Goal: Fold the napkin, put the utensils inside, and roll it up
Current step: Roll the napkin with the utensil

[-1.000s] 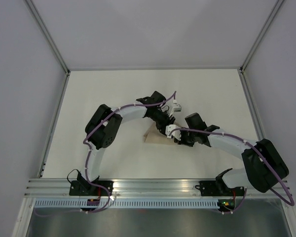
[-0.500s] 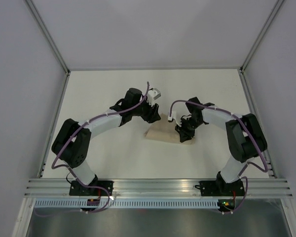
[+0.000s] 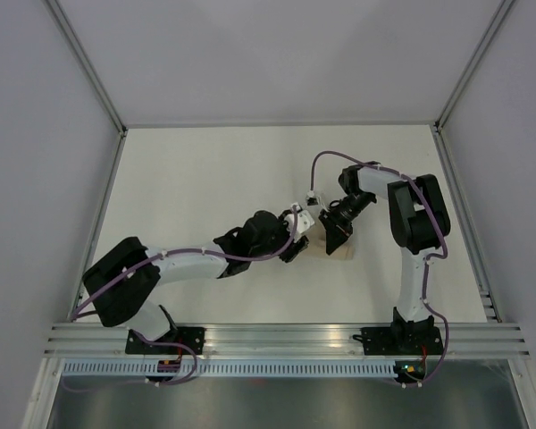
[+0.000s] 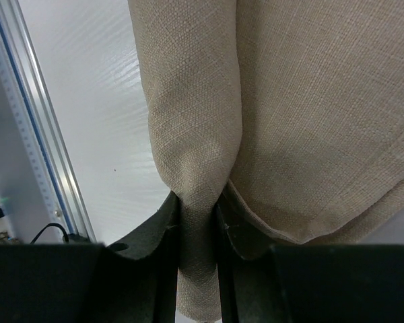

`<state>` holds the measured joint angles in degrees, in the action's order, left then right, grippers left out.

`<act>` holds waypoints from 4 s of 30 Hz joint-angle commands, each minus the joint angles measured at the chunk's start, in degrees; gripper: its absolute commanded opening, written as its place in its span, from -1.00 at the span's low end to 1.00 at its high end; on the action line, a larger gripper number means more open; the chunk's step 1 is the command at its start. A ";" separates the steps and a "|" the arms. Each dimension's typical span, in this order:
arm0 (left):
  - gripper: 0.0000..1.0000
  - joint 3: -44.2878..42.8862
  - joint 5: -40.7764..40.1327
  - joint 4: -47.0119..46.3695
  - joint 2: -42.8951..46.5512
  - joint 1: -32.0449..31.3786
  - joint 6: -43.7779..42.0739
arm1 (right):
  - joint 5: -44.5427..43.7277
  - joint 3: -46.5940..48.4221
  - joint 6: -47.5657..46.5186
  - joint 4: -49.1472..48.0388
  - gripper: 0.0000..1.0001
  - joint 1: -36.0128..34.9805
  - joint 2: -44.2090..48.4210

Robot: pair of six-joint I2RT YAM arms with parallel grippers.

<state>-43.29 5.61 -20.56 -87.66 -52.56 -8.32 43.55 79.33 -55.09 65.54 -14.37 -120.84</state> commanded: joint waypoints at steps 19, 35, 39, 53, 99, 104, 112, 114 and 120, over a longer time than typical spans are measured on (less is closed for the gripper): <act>0.43 -6.37 -18.44 -8.54 -18.95 -11.69 -28.15 | -4.26 4.08 -5.47 2.49 -0.67 0.75 -9.51; -0.78 -13.49 -8.43 10.09 -23.88 -11.52 -25.79 | -1.37 4.52 -5.73 3.89 0.09 1.54 -6.35; -0.84 -14.19 -6.22 12.29 -24.31 -11.43 -24.91 | -0.40 4.96 -3.80 3.89 0.27 2.15 -3.18; -0.92 -18.32 3.61 22.12 -25.63 -9.06 -20.08 | 4.34 4.61 3.76 -2.26 0.40 11.20 9.73; -0.03 -38.19 37.81 42.73 -41.12 6.67 0.22 | -20.44 -48.13 3.94 -48.94 -0.24 -7.25 51.23; 0.08 -33.98 37.46 35.16 -35.57 8.26 3.65 | -19.21 -44.27 2.36 -43.22 -0.40 -7.25 48.07; 0.14 -27.47 29.91 24.87 -25.65 9.66 7.44 | -15.95 -35.58 1.39 -32.07 -0.42 -6.90 39.11; 0.16 -24.92 27.28 21.80 -22.39 9.93 7.70 | -14.99 -33.99 0.78 -30.22 -0.43 -6.64 37.09; 0.25 -17.19 19.45 11.80 -13.26 10.10 9.72 | -12.62 -26.70 -1.07 -23.18 -0.44 -5.05 27.87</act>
<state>-63.09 29.95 1.80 -108.60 -42.89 -1.48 30.20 49.34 -54.87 34.54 -20.73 -88.44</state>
